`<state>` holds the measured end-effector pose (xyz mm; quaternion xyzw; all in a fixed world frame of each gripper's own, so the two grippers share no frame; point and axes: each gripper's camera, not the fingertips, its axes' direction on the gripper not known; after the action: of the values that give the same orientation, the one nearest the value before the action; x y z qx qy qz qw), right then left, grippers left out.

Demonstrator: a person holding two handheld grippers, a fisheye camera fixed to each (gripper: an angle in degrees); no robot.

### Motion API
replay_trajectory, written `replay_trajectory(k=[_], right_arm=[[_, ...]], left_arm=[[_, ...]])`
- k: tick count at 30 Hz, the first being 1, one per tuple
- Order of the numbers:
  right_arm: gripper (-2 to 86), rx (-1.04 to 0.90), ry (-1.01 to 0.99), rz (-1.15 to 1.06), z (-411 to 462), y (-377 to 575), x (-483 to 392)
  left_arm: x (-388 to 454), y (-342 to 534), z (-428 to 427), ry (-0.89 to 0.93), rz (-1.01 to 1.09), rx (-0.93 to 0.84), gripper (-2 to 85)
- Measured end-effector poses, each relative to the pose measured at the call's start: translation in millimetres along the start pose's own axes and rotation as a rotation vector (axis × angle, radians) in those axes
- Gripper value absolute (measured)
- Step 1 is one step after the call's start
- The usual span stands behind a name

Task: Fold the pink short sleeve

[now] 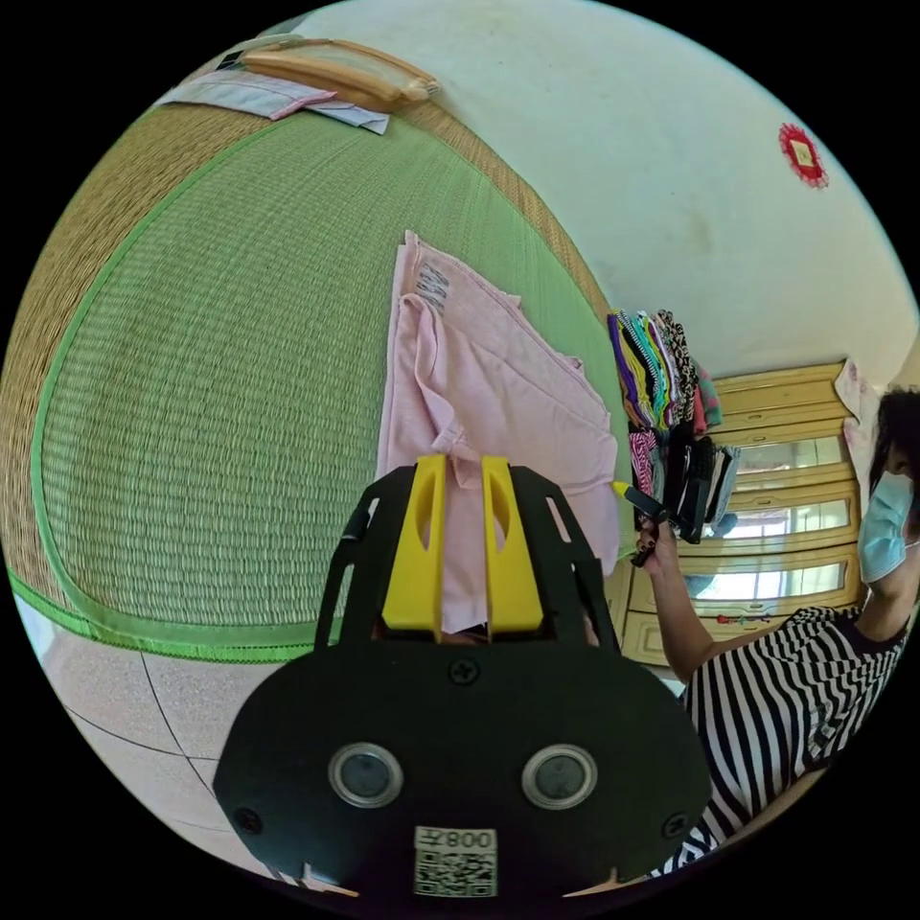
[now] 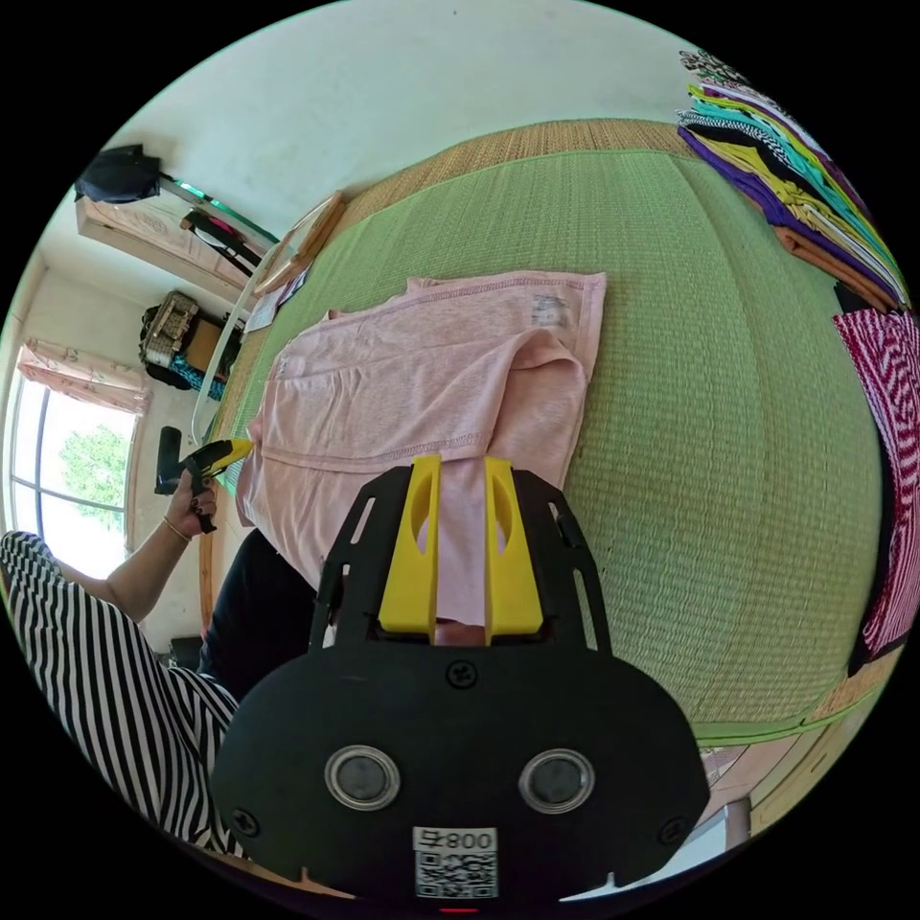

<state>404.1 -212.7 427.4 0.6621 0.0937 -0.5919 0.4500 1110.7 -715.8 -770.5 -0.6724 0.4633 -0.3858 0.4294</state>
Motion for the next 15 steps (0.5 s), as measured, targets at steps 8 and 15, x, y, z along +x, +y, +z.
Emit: replay_trajectory(k=[8, 15], right_arm=[[8.1, 0.005, -0.009, 0.020, 17, 14, 15], [8.0, 0.015, -0.045, 0.075, 33, 20, 28]], left_arm=[[-16, 17, 47, 0.096, -0.054, -0.006, 8.4], [-18, 30, 82, 0.106, -0.087, -0.006, 8.9]])
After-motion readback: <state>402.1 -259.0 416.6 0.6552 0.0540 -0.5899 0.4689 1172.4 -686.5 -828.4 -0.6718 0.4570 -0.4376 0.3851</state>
